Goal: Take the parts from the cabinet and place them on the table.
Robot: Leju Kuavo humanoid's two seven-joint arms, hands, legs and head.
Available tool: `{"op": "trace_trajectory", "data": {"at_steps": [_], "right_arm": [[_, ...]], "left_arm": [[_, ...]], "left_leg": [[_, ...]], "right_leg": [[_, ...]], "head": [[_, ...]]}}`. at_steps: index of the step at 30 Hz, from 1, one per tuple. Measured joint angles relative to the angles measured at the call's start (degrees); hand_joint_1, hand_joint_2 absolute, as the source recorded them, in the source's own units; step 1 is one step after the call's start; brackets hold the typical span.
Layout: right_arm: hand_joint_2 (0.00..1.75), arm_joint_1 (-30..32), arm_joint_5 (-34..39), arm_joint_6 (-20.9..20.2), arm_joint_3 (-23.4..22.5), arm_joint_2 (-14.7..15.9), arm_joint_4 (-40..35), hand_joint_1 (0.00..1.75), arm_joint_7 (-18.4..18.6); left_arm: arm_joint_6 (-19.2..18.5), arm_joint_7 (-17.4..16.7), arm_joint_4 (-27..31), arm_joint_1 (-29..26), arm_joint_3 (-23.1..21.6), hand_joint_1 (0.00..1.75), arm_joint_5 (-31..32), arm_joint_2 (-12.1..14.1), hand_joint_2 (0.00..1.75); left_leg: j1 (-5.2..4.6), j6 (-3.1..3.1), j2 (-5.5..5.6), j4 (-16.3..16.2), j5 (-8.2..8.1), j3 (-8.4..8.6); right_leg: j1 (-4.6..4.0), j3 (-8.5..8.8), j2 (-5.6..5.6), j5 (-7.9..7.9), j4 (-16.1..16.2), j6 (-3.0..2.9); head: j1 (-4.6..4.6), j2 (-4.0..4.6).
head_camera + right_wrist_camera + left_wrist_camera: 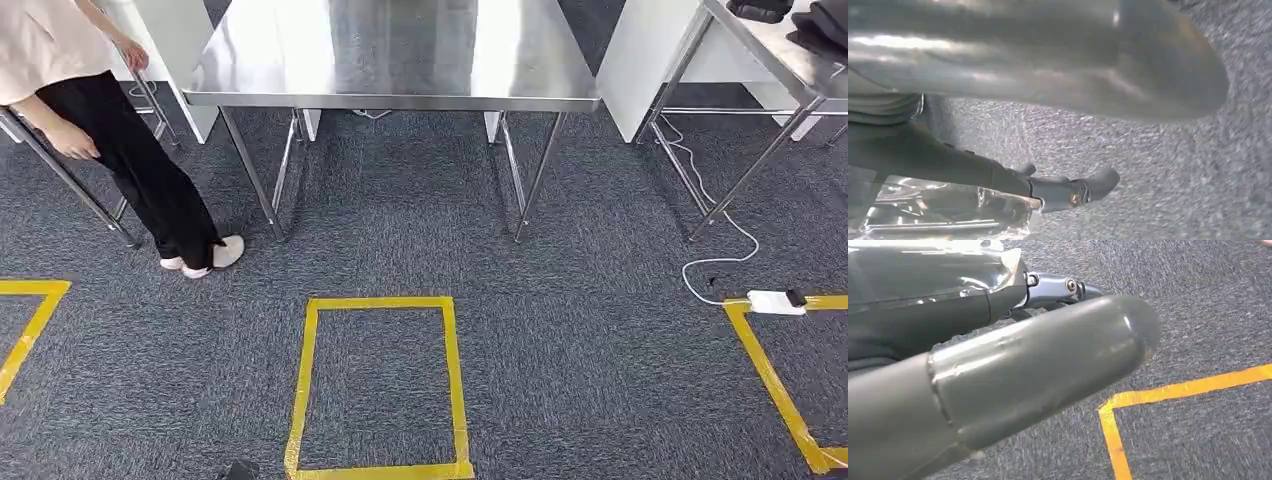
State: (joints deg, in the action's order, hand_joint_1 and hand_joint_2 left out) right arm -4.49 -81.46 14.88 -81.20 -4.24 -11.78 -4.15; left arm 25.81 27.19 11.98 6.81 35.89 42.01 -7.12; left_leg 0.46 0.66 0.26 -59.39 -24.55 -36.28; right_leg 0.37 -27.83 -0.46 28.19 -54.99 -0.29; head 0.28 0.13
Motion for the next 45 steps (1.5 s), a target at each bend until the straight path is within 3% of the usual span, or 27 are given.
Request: {"op": "trace_trajectory", "data": {"at_steps": [1,3,4,5,6,9,11,12,14,15,17,18,20,22,24,25,26,28,29,30,31,32,34,36,37,39,45], "right_arm": [[0.00,0.03,0.02,0.00,0.00,0.02,-0.02,0.00,-0.02],[0.00,0.22,0.04,0.00,0.00,-0.02,-0.02,0.00,-0.05],[0.00,0.29,0.04,0.00,0.00,-0.02,-0.02,0.00,-0.05],[0.00,0.37,0.02,0.00,0.00,-0.02,-0.02,0.00,-0.05],[0.00,0.41,0.02,0.00,0.00,-0.06,-0.02,0.00,-0.05],[0.00,0.31,0.02,0.00,0.00,-0.24,-0.02,0.00,-0.05],[0.00,0.22,0.02,0.00,0.00,-0.24,-0.07,0.00,-0.04],[0.00,0.22,0.02,0.00,0.00,-0.22,-0.07,0.00,-0.07],[0.00,0.31,0.02,0.00,0.00,-0.24,-0.07,0.00,-0.07],[0.00,0.30,0.02,0.02,0.00,-0.13,-0.07,0.00,-0.07],[0.00,0.31,0.02,0.00,0.00,-0.22,-0.07,0.00,-0.07],[0.00,0.28,0.02,0.02,0.00,-0.24,-0.07,0.00,-0.07],[0.00,0.29,0.02,0.02,0.00,-0.22,-0.07,0.00,-0.07],[0.00,0.40,0.02,0.02,0.00,-0.20,-0.07,0.00,-0.07],[0.00,0.24,0.04,0.02,0.00,-0.09,-0.07,0.00,-0.07],[0.00,0.07,0.04,0.02,0.00,-0.22,-0.07,0.00,-0.07],[0.00,0.01,0.04,0.02,0.00,-0.13,-0.09,0.00,-0.05],[0.00,0.13,0.04,0.02,0.00,-0.20,-0.07,0.00,-0.05],[1.75,0.16,0.04,0.02,0.00,-0.20,-0.09,0.00,-0.05],[1.75,0.08,0.19,-0.26,0.00,-0.17,-0.07,0.00,-0.05],[1.75,0.00,0.50,-0.72,0.00,-0.17,-0.09,0.00,-0.05],[0.00,0.11,0.72,-0.94,-0.02,-0.15,-0.07,0.00,-0.09],[0.00,0.21,0.74,-1.16,-0.04,-0.22,-0.07,0.00,-0.37],[0.00,0.23,1.09,-1.38,-0.04,-0.22,-0.07,0.00,-0.50],[0.00,0.23,1.20,-1.49,-0.09,-0.22,-0.09,0.00,-0.72],[0.00,0.21,1.51,-1.71,-0.15,-0.22,-0.09,0.00,-1.71],[0.00,0.21,1.68,-3.52,-0.20,-0.13,-0.09,0.00,-3.35]], "left_arm": [[0.00,0.00,0.00,-0.01,0.00,0.00,0.00,0.00,0.00],[0.00,0.00,0.00,-0.01,0.00,0.00,0.00,0.04,0.00],[-0.02,0.00,0.00,-0.03,0.00,0.00,0.00,0.04,0.00],[0.00,0.00,0.00,-0.07,0.00,0.00,0.00,0.04,0.00],[0.00,0.00,0.00,-0.07,0.00,0.00,0.00,0.09,0.00],[-0.02,0.02,0.02,0.07,0.00,0.00,0.00,0.22,0.00],[-0.04,0.07,0.02,0.25,0.00,0.00,0.00,0.22,0.00],[-0.02,0.09,0.02,0.18,0.00,0.00,0.00,0.22,0.00],[-0.04,0.09,0.00,0.19,0.00,0.00,0.00,0.22,0.00],[-0.04,0.09,0.02,0.25,0.00,0.00,0.00,0.20,0.00],[-0.02,0.09,0.02,0.28,0.02,0.00,0.00,0.24,0.00],[-0.02,0.09,0.02,0.26,0.00,0.00,0.02,0.18,0.00],[-0.04,0.09,0.02,0.22,0.00,0.00,0.02,0.15,0.00],[-0.02,0.09,0.02,0.21,0.00,0.00,0.00,0.13,0.00],[-0.04,0.09,0.02,0.23,0.00,0.00,0.02,0.13,0.00],[-0.04,0.09,0.02,0.27,0.02,0.00,0.06,0.17,0.00],[-0.02,0.09,0.02,0.31,0.00,0.00,0.09,0.17,0.00],[-0.02,0.04,0.02,0.40,0.00,0.00,0.09,0.15,0.00],[-0.02,0.02,0.02,0.36,0.00,0.00,0.07,0.15,0.00],[0.00,0.04,0.02,0.31,0.00,0.00,0.07,0.15,0.00],[0.00,0.13,0.02,0.30,0.00,0.00,0.07,0.20,0.00],[0.02,0.33,0.02,0.31,0.00,0.00,0.04,0.15,0.00],[0.11,0.83,0.02,0.17,0.00,0.00,-0.04,0.15,0.00],[0.17,1.03,0.02,0.17,0.00,0.00,-0.09,0.15,0.00],[0.26,1.09,0.02,0.21,0.00,0.00,-0.09,0.17,0.00],[0.48,1.11,0.02,0.18,0.00,0.00,-0.09,0.15,0.00],[0.68,1.11,0.02,0.19,0.00,0.00,0.07,0.15,0.00]], "left_leg": [[0.07,-0.26,-0.03,-2.59,-2.97,-1.00],[0.37,-1.04,-0.02,-11.10,-8.40,-4.03],[0.43,-1.45,-0.04,-15.48,-10.27,-5.43],[0.61,-1.72,-0.07,-16.88,-10.46,-5.44],[0.88,-1.92,-0.12,-15.20,-9.39,-3.95],[1.58,-2.41,-0.21,-1.12,-4.42,5.29],[1.25,-1.06,0.21,0.18,-4.59,5.37],[0.99,-0.81,0.21,0.17,-4.50,5.31],[0.66,0.26,0.19,0.50,-3.79,5.00],[1.08,1.11,-0.13,0.95,-3.11,4.91],[1.06,1.83,-0.12,1.03,-2.41,4.04],[1.05,1.81,-0.16,1.02,-2.03,3.45],[1.04,1.57,-0.21,0.98,-1.38,2.47],[1.23,1.13,-0.17,0.97,-0.77,1.76],[1.47,0.37,-0.12,0.92,-0.21,1.40],[1.26,-0.09,-0.18,0.82,-0.01,1.35],[1.05,-0.49,-0.18,0.84,0.16,1.37],[1.27,-1.32,-0.15,1.29,0.77,1.47],[1.42,-1.84,-0.11,1.59,1.13,1.51],[1.72,-2.08,-0.15,1.15,0.74,1.05],[1.68,-2.05,-0.21,-0.19,-1.09,0.47],[1.50,-0.65,-0.33,0.97,-3.47,0.87],[1.64,1.39,0.11,0.89,-2.97,0.78],[1.68,2.31,0.20,1.75,1.08,0.91],[1.73,1.89,0.23,1.94,2.25,0.84],[1.84,0.32,0.22,2.40,2.33,1.02],[1.87,-0.20,0.21,2.61,2.31,1.01]], "right_leg": [[0.08,-0.43,0.05,-0.51,0.08,-0.96],[0.02,-1.06,-0.07,-1.22,0.03,-1.21],[0.01,-1.60,-0.07,-1.50,-0.08,-0.93],[0.05,-1.98,-0.08,-1.72,-0.15,-0.87],[0.16,-2.35,-0.07,-1.90,-0.34,-0.60],[0.40,-3.41,-0.03,-1.86,-2.07,-0.36],[-0.26,-4.27,0.02,-1.62,-3.09,0.43],[-0.36,-4.46,0.03,-1.94,-2.86,0.92],[-0.48,-4.71,0.06,-2.45,-2.69,1.82],[-0.07,-5.31,0.13,-1.91,-3.60,2.07],[0.17,-8.00,0.23,2.41,-9.43,1.52],[0.37,-10.16,0.27,4.94,-14.53,1.45],[0.44,-12.08,0.26,7.18,-20.49,2.01],[0.83,-8.79,0.26,5.75,-16.44,3.03],[1.50,-1.32,0.26,2.57,-4.65,4.16],[1.45,-0.07,0.24,2.68,-1.55,3.94],[0.48,-0.31,0.58,2.02,-1.51,3.14],[0.28,-0.66,0.57,1.69,-1.96,2.30],[0.24,-0.76,0.54,1.38,-1.87,1.75],[1.20,-0.85,0.47,0.79,-1.55,0.85],[0.67,-0.78,0.47,0.73,-1.68,0.74],[0.33,-1.46,0.47,0.79,-1.74,0.69],[-0.20,-1.60,0.48,0.47,-1.67,0.28],[-0.39,-1.62,0.51,0.32,-1.71,0.04],[-0.43,-1.66,0.52,0.30,-1.72,0.01],[-0.43,-1.88,0.51,0.18,-1.79,-0.16],[-0.45,-2.02,0.51,0.19,-1.82,-0.16]], "head": [[0.00,0.00],[0.15,0.00],[0.31,0.00],[0.26,0.00],[0.26,0.00],[0.33,0.00],[-0.01,0.00],[0.00,0.00],[0.09,0.00],[0.04,0.00],[-0.41,0.00],[-0.37,0.00],[-0.42,0.00],[-0.44,0.00],[-0.44,0.00],[-0.57,0.00],[-0.50,0.00],[-0.35,0.00],[-0.33,0.00],[-0.31,0.00],[-0.04,0.00],[0.20,0.00],[-0.04,0.00],[0.09,0.00],[0.11,0.00],[0.15,0.00],[0.11,0.00]]}}
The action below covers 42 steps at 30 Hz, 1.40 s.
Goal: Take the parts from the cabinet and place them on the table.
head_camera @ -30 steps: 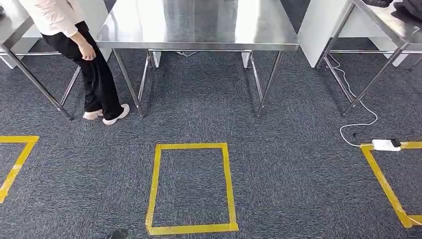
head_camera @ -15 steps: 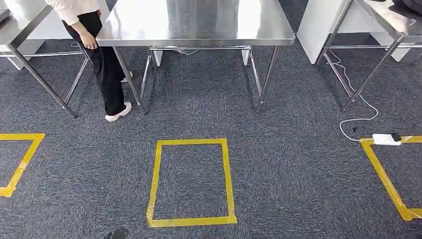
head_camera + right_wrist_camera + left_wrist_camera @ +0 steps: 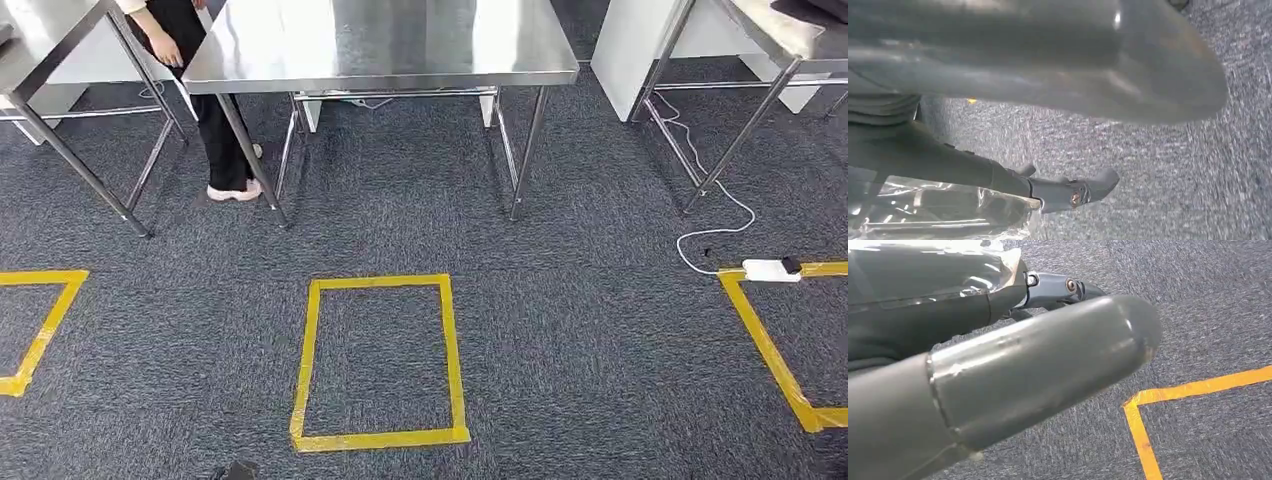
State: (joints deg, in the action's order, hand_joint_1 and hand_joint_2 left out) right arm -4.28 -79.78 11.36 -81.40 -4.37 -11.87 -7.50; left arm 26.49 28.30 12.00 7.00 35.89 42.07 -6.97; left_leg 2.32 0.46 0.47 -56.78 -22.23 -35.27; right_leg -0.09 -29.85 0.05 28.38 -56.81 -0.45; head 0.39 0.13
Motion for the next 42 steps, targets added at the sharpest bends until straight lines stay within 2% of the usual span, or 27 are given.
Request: {"op": "trace_trajectory", "data": {"at_steps": [2,5,13,14,16,17,18,19,20,21,22,23,24,26,27,28,29,31,32,33,34,39,40,42], "right_arm": [[0.00,0.00,-0.02,-0.76,0.00,0.13,0.00,0.00,-0.33],[0.00,-0.01,-0.11,-1.07,0.00,0.26,0.00,0.00,-0.37],[0.00,0.00,-0.61,-2.16,0.00,0.35,0.00,0.00,-0.66],[0.00,-0.01,-0.72,-2.23,0.00,0.31,0.02,0.00,-0.66],[0.00,-0.03,-0.77,-2.62,0.02,0.22,-0.02,0.00,-0.65],[0.00,0.01,-0.77,-2.66,0.02,0.39,-0.07,0.00,-0.66],[0.00,0.03,-0.77,-2.66,0.02,0.44,-0.07,0.00,-0.66],[0.00,-0.05,-0.77,-2.66,0.02,0.50,-0.07,0.00,-0.66],[0.00,-0.12,-0.77,-2.77,0.02,0.48,-0.07,0.00,-0.66],[0.00,-0.06,-0.70,-2.88,0.02,0.68,-0.07,0.00,-0.65],[0.00,0.02,-0.59,-3.08,0.02,0.76,-0.09,0.00,-0.63],[0.00,0.06,-0.57,-3.08,0.02,0.79,-0.09,0.00,-0.63],[0.00,0.06,-0.50,-3.08,0.02,0.87,-0.09,0.00,-0.63],[0.00,0.01,-0.44,-3.08,0.02,0.96,-0.09,0.00,-0.61],[0.00,-0.21,-0.33,-3.27,0.02,0.43,0.08,0.00,-0.46],[0.00,-0.16,-0.24,-3.52,0.02,0.11,0.13,0.00,-0.46],[0.00,-0.16,-0.24,-3.65,0.02,0.72,-0.13,0.00,-0.46],[0.00,-0.19,-0.20,-4.10,0.02,0.33,-0.07,0.00,-0.44],[0.00,-0.23,-0.07,-4.22,0.00,0.35,-0.11,0.00,-0.48],[0.00,-0.22,-0.09,-4.22,0.00,-0.13,-0.02,0.00,-0.63],[0.00,-0.16,-0.09,-4.21,0.00,-0.19,-0.09,0.00,-0.74],[0.00,-0.23,-0.09,-3.93,0.00,-0.33,-0.07,0.00,-0.63],[0.00,-0.20,-0.09,-3.93,0.00,-0.26,-0.07,0.00,-0.61],[0.00,-0.13,-0.13,-3.87,0.00,-0.20,-0.09,0.00,-0.46]], "left_arm": [[0.00,0.02,0.00,0.00,0.00,0.00,0.02,0.00,0.00],[0.00,0.00,0.00,0.01,0.00,0.00,0.04,0.00,0.00],[0.00,0.00,0.00,0.02,0.00,0.00,0.09,0.02,0.00],[0.00,0.00,0.02,0.06,0.00,0.00,0.11,0.15,0.00],[0.02,0.02,0.04,0.16,0.00,0.00,0.13,0.33,0.00],[0.02,0.02,0.04,0.14,0.00,0.00,0.15,0.22,0.00],[0.04,0.04,0.04,0.14,0.00,0.00,0.20,0.09,0.00],[0.04,0.04,0.04,0.21,0.00,0.00,0.20,0.04,0.00],[0.02,0.02,0.04,0.27,0.00,0.00,0.20,0.04,0.00],[0.02,0.02,0.04,0.34,0.00,0.00,0.20,0.02,0.00],[0.02,0.02,0.04,0.31,0.02,0.00,0.17,-0.02,0.00],[0.02,0.02,0.04,0.31,0.02,0.00,0.17,-0.02,0.00],[0.02,0.02,0.02,0.31,0.02,0.00,0.20,-0.07,0.00],[0.02,0.02,0.02,0.35,0.02,0.00,0.22,-0.19,0.00],[0.02,-0.04,0.13,0.32,0.04,0.00,0.31,0.22,0.00],[0.02,-0.04,0.20,0.27,0.04,0.00,0.39,0.35,0.00],[0.02,-0.02,0.22,0.38,0.04,0.00,0.55,0.17,0.00],[0.02,-0.04,0.22,0.45,0.02,0.00,0.63,0.13,0.00],[0.02,-0.07,0.22,0.38,0.02,0.00,0.61,0.26,0.00],[0.02,-0.09,0.22,0.28,0.02,0.00,0.61,0.35,0.00],[0.04,-0.07,0.22,0.30,0.02,0.00,0.61,0.44,0.00],[0.07,-0.04,0.22,0.37,0.04,0.00,0.61,0.55,0.00],[0.07,0.04,0.22,0.36,0.04,0.00,0.61,0.52,0.00],[0.13,0.28,0.22,0.37,0.04,0.00,0.59,0.46,0.00]], "left_leg": [[0.00,-0.86,0.00,0.03,-0.08,-0.01],[-0.03,-1.36,-0.01,0.03,-0.17,-0.06],[-0.45,-1.38,0.00,-0.02,-0.22,-0.21],[-0.48,-1.28,-0.04,-0.58,-0.47,-0.62],[-0.75,0.10,0.04,0.57,-0.18,-0.15],[0.36,0.88,0.07,3.36,1.13,1.23],[0.16,0.77,0.15,4.59,1.62,2.13],[0.41,1.22,0.05,5.38,2.17,2.37],[0.63,0.73,0.06,5.52,2.58,2.17],[0.70,0.51,0.07,5.45,2.68,1.88],[0.83,0.27,0.10,5.42,2.80,1.60],[1.09,-0.11,0.19,5.35,2.97,1.29],[1.53,-0.74,0.36,5.10,3.12,0.91],[2.85,-2.39,0.54,3.36,2.88,-0.43],[2.42,-3.41,0.72,2.54,2.68,-0.61],[2.65,-4.30,0.65,1.56,1.93,-0.92],[2.34,-4.48,0.75,1.67,1.83,-0.92],[2.67,-4.69,0.63,2.46,2.03,-0.37],[3.14,-4.91,0.69,2.68,2.73,-0.06],[3.07,-5.13,0.60,2.74,3.00,0.07],[3.06,-5.22,0.63,2.82,3.06,0.32],[3.07,-5.15,0.58,2.82,3.28,0.55],[2.99,-4.45,0.65,2.84,4.58,0.73],[2.92,-3.74,0.39,2.69,4.15,0.39]], "right_leg": [[-0.04,-0.07,0.00,0.03,-0.02,-0.01],[-0.10,-0.19,0.00,0.04,-0.02,0.02],[0.16,-0.35,0.00,0.02,-0.01,0.10],[1.48,0.31,-0.01,-0.18,0.38,0.54],[0.87,0.69,-0.22,-0.58,1.47,1.38],[-0.22,1.15,-0.31,-0.67,1.62,1.50],[0.30,0.67,-0.26,0.04,0.83,1.46],[0.24,-0.18,-0.15,1.82,-1.51,1.07],[0.58,-2.59,-0.07,4.51,-6.60,1.08],[1.07,-4.45,-0.06,6.32,-10.57,1.30],[1.59,-5.69,-0.06,7.26,-13.26,1.85],[2.11,-5.65,-0.07,6.94,-13.28,2.57],[2.65,-4.01,-0.07,5.61,-10.49,3.65],[4.07,1.98,-0.04,1.73,0.70,6.33],[3.68,1.65,-0.25,1.72,-0.54,6.70],[3.22,0.67,0.17,1.54,0.10,5.90],[3.47,0.43,0.10,1.60,-0.94,4.17],[3.30,0.27,-0.02,1.66,-1.36,2.75],[4.00,0.45,0.01,1.54,-1.32,2.55],[3.87,0.37,-0.01,1.48,-1.34,2.60],[4.03,0.50,0.01,1.36,-1.34,2.41],[4.04,0.87,-0.03,1.21,-1.37,2.19],[3.79,0.77,-0.02,1.19,-1.42,2.18],[3.16,0.42,-0.05,1.10,-1.43,2.02]], "head": [[0.00,0.00],[-0.02,0.00],[-0.02,0.00],[-0.02,0.00],[0.43,0.00],[0.41,0.00],[0.11,0.00],[0.02,0.00],[-0.15,0.00],[-0.15,0.00],[-0.09,0.00],[-0.11,0.00],[-0.11,0.00],[-0.28,0.00],[-0.88,0.00],[-2.43,0.02],[-2.07,0.02],[-0.58,0.02],[-0.74,0.02],[-0.72,0.02],[0.06,0.02],[0.59,0.02],[0.72,0.02],[0.68,0.02]]}}
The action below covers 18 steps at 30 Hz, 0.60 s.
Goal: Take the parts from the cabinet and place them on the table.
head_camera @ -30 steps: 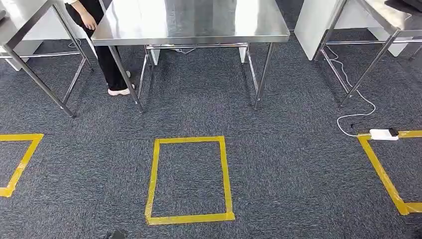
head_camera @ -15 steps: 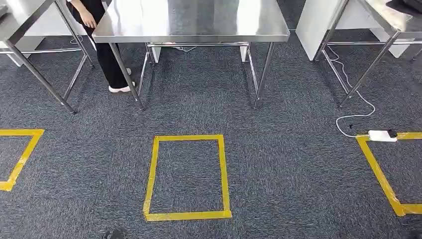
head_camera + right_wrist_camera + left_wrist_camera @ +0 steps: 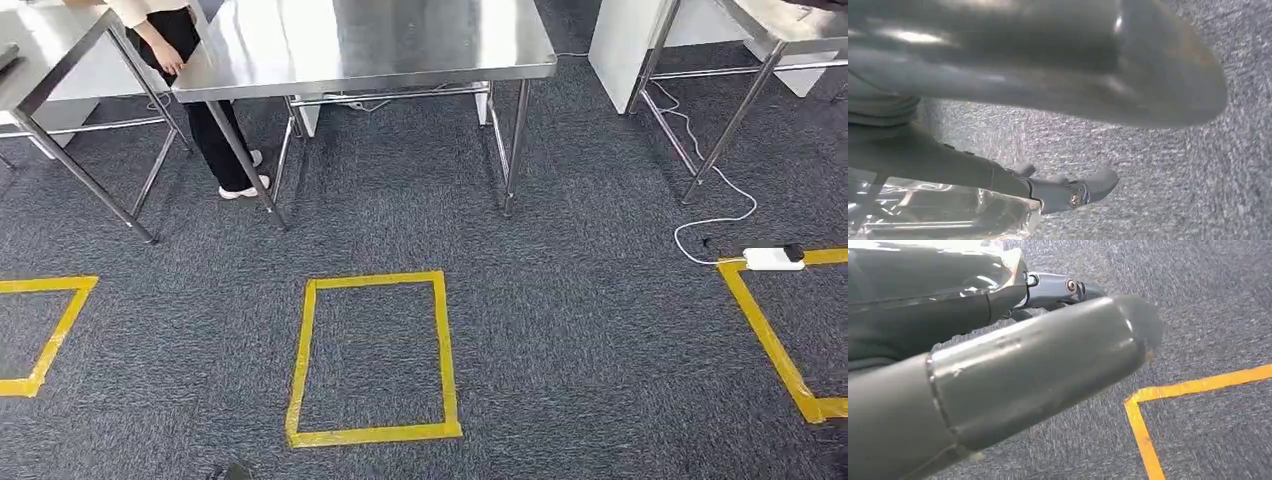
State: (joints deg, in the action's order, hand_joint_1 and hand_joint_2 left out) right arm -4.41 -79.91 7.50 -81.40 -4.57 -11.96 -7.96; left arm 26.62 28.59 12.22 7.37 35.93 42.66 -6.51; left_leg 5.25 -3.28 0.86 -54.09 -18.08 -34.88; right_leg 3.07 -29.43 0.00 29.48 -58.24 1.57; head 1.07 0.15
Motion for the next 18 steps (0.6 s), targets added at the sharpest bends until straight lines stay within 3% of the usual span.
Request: {"op": "trace_trajectory", "data": {"at_steps": [2,3,6,7,12,13,18], "right_arm": [[0.00,-0.02,0.07,-0.06,0.00,0.13,0.00,0.00,0.00],[0.00,-0.03,0.15,-0.11,0.00,0.17,0.02,0.00,0.00],[0.00,-0.01,-0.17,0.09,0.00,0.39,0.00,0.00,0.08],[0.00,-0.05,-0.20,0.29,0.02,0.39,0.00,0.00,0.24],[0.00,-0.06,0.04,0.63,0.00,0.41,0.00,0.00,0.79],[0.00,-0.07,0.04,0.66,0.02,0.41,0.00,0.00,0.79],[0.00,-0.07,0.04,0.66,0.00,0.46,0.00,0.00,0.85]], "left_arm": [[0.04,0.42,0.00,0.01,0.00,0.00,-0.09,-0.17,0.00],[0.07,0.46,0.00,0.00,0.02,0.00,-0.15,-0.22,0.00],[0.22,0.46,0.00,0.00,0.13,0.00,-0.37,-0.44,0.00],[0.33,0.52,0.00,0.00,0.18,0.00,-0.50,-0.44,0.00],[0.59,0.70,0.00,0.01,0.31,0.00,-0.59,-0.46,0.00],[0.68,0.33,0.00,0.01,0.31,0.00,-0.59,-0.46,1.75],[0.92,-0.09,0.00,0.02,0.44,0.00,-0.59,-0.46,1.75]], "left_leg": [[-0.01,0.46,-0.46,0.26,-0.96,-0.01],[0.08,0.11,-0.65,0.34,-1.32,-0.07],[0.13,-2.82,-0.72,0.30,-1.90,-0.20],[0.09,-2.96,-0.72,0.15,-2.00,-0.29],[-0.22,-2.39,-0.71,-1.04,-2.42,-1.22],[-0.25,-2.30,-0.71,-1.21,-2.48,-1.32],[-0.38,-1.87,-0.71,-1.91,-2.78,-1.68]], "right_leg": [[-0.36,-0.30,-0.04,0.05,-0.02,-0.05],[-0.62,-0.41,-0.10,0.06,-0.02,-0.05],[-0.95,-1.01,-0.22,0.16,-0.02,-0.12],[-0.90,-1.02,-0.23,0.18,-0.02,-0.12],[-0.75,-1.24,-0.31,0.24,-0.01,0.08],[-0.74,-1.25,-0.31,0.23,-0.01,0.10],[-0.66,-1.24,-0.32,0.23,0.00,0.16]], "head": [[0.05,0.00],[-0.07,0.00],[0.07,-0.02],[0.00,0.00],[-0.02,0.00],[-0.02,-0.02],[0.00,0.00]]}}
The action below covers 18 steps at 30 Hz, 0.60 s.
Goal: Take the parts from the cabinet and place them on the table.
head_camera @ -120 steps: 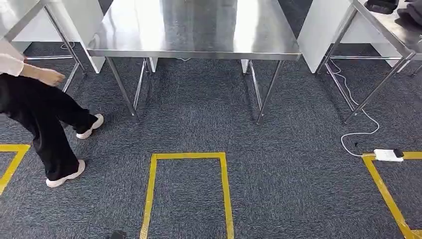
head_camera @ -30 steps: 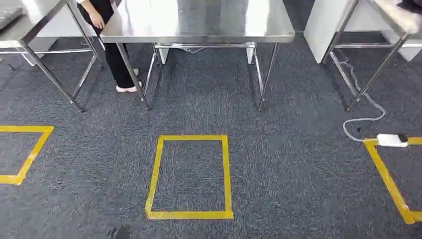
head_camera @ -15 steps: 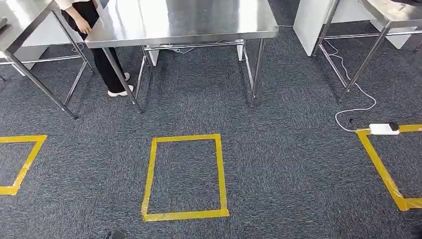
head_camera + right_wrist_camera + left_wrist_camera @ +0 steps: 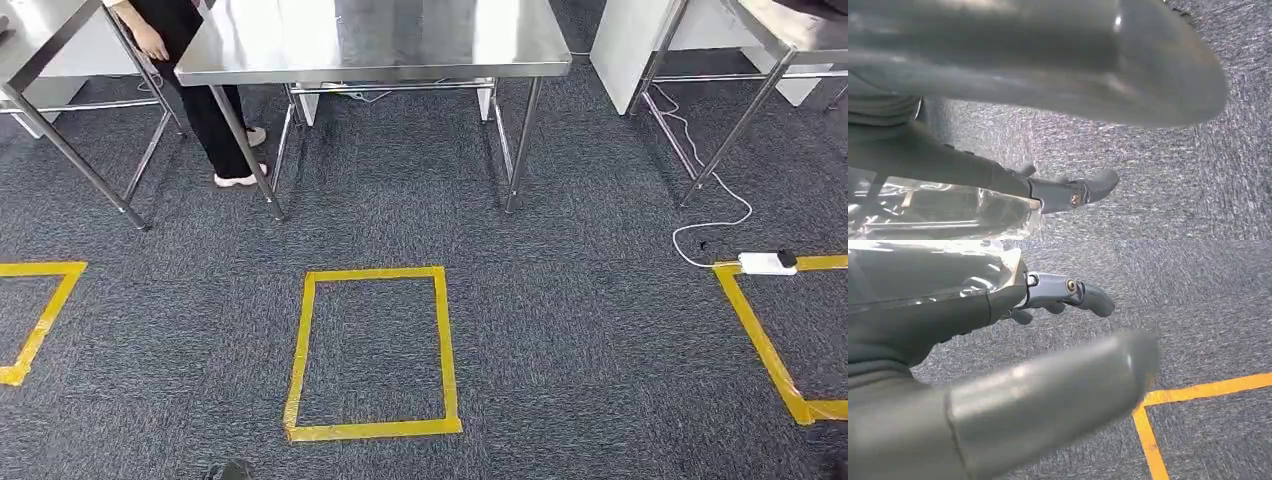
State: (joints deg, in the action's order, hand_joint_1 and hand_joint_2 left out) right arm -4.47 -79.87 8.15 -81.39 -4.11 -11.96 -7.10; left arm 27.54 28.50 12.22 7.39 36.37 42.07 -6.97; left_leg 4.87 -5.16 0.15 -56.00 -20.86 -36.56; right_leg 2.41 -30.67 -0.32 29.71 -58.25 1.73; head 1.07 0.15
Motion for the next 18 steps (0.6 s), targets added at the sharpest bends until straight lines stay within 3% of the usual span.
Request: {"op": "trace_trajectory", "data": {"at_steps": [18], "right_arm": [[0.00,0.01,-0.20,-0.02,0.02,0.02,0.00,0.00,0.96]], "left_arm": [[0.33,-1.03,0.00,0.19,0.33,0.00,0.37,0.02,1.75]], "left_leg": [[-0.07,0.17,0.00,-0.29,-0.09,-0.14]], "right_leg": [[0.17,-0.01,0.00,-0.07,0.01,0.13]], "head": [[0.00,-0.02]]}}
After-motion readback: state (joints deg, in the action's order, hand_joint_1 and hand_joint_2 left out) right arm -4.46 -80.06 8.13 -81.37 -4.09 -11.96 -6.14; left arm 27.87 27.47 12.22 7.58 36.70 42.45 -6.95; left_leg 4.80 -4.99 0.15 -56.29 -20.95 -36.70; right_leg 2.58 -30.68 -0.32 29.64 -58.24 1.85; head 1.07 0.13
